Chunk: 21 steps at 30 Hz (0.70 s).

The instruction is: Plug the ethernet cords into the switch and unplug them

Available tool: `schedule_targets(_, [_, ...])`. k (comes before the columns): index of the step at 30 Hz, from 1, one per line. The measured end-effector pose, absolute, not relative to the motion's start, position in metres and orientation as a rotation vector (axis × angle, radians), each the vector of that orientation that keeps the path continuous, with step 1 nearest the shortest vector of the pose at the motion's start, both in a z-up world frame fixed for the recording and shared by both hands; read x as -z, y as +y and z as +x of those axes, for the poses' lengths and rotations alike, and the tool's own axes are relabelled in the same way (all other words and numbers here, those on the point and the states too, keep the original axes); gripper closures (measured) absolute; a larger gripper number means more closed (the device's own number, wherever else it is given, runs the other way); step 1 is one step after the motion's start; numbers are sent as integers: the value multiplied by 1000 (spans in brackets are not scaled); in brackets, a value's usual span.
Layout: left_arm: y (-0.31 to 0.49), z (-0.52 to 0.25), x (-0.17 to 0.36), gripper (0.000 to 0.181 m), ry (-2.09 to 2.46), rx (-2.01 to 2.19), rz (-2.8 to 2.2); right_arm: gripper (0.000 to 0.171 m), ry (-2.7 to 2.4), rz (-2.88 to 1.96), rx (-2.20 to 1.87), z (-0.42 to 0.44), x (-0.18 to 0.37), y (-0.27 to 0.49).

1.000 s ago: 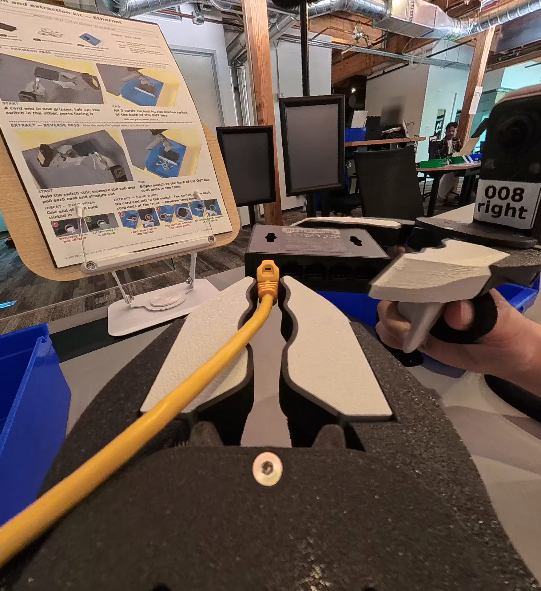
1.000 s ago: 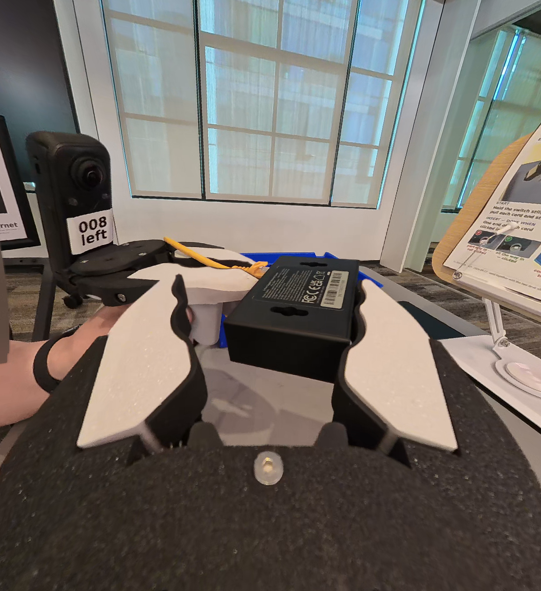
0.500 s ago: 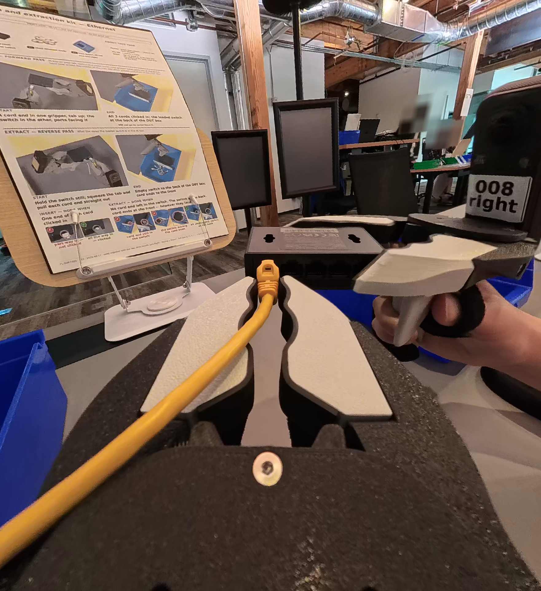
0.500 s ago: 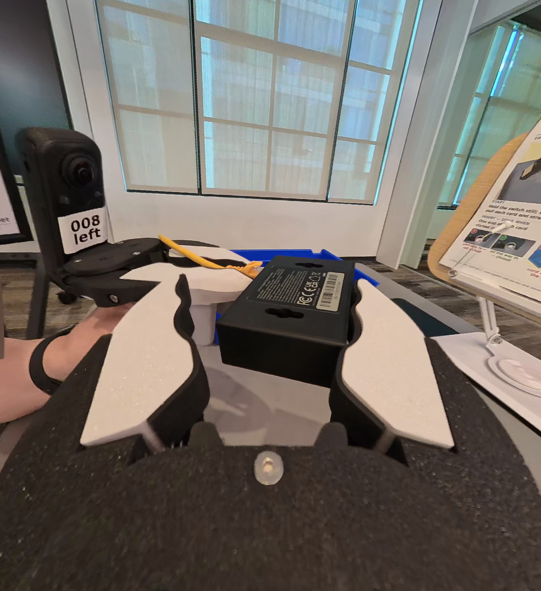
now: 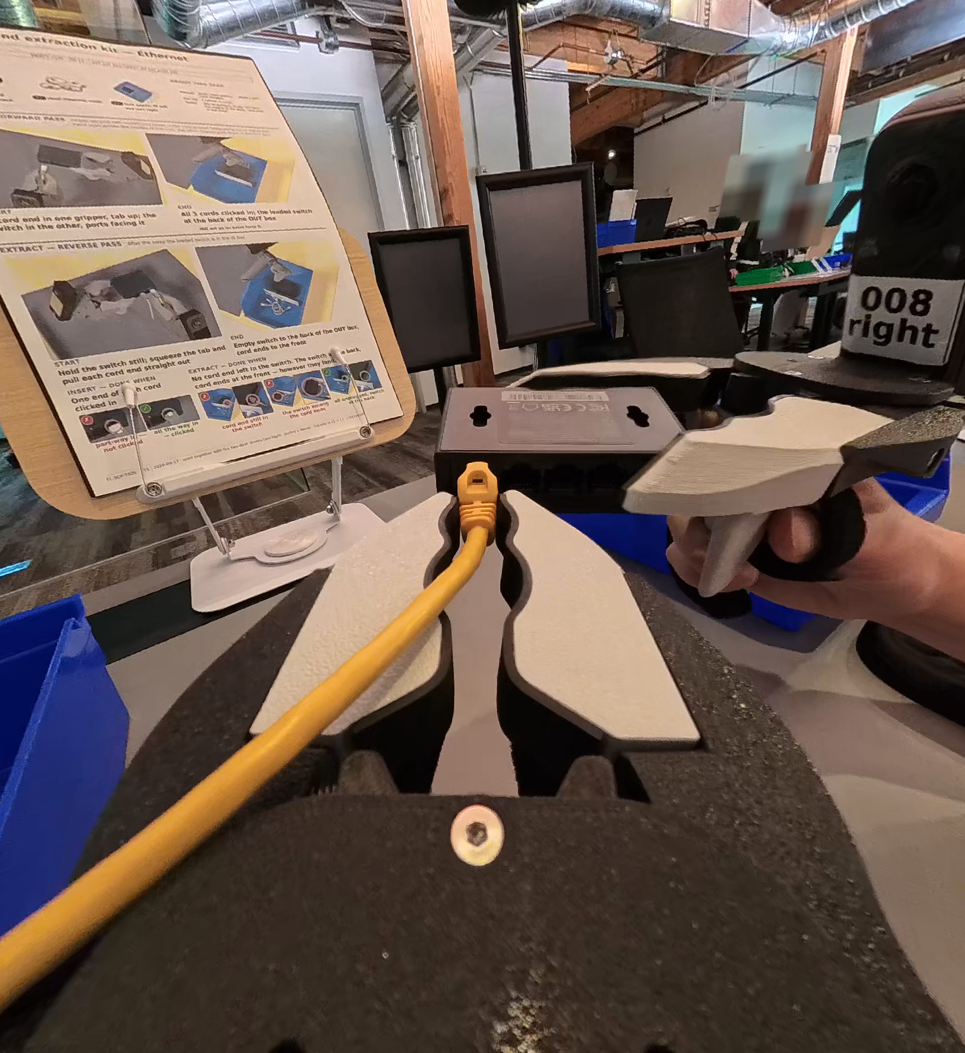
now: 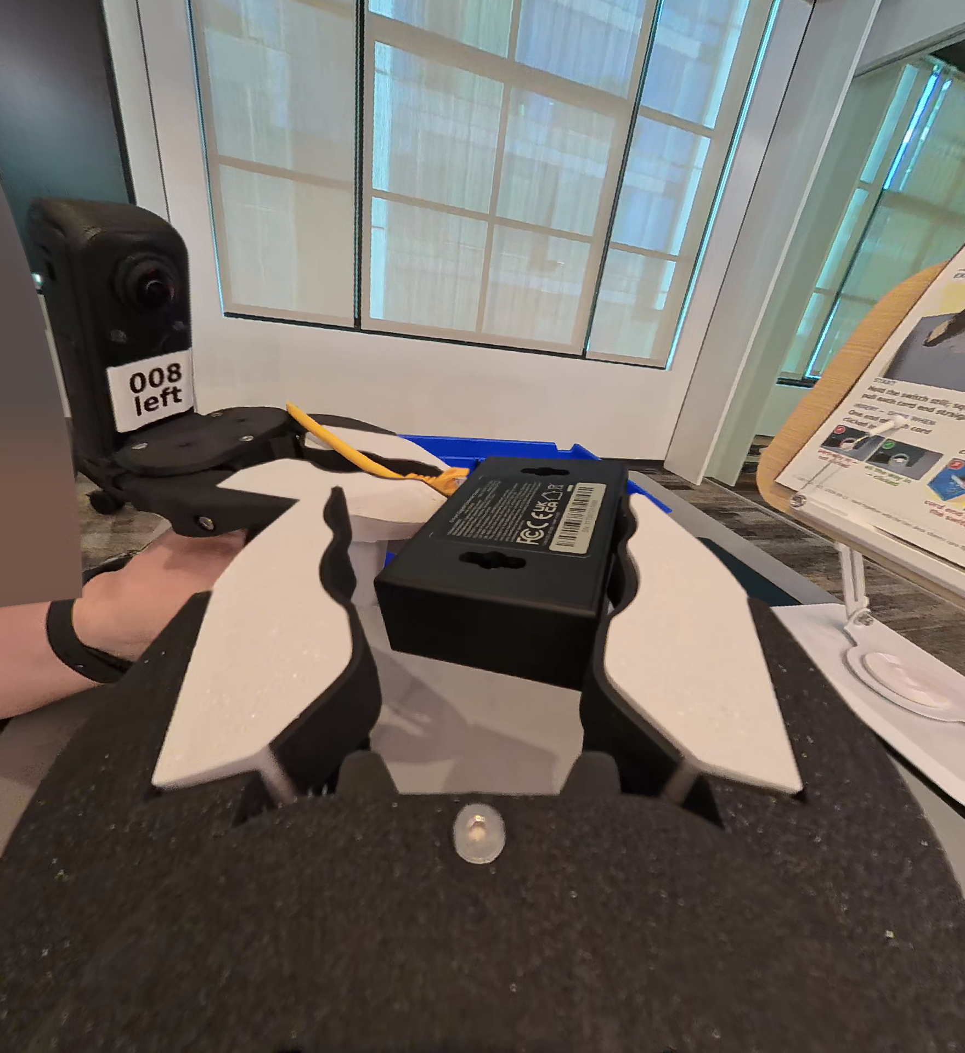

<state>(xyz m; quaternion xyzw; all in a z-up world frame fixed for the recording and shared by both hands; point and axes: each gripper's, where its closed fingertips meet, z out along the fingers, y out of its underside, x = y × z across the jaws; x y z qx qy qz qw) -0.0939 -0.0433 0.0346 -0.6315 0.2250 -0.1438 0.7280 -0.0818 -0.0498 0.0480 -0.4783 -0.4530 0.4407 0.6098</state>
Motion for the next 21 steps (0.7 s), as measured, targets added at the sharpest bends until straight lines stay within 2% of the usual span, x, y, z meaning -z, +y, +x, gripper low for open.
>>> schedule_targets(2, [-44,-93,-33,169,504,327,-1400,91,-1043,-1122,-1003,-81,-46,-48])
schedule_targets(21, [-41,-97,-37,169,508,206,-1375,92,-1071,-1178,-832,-84,-35,-37])
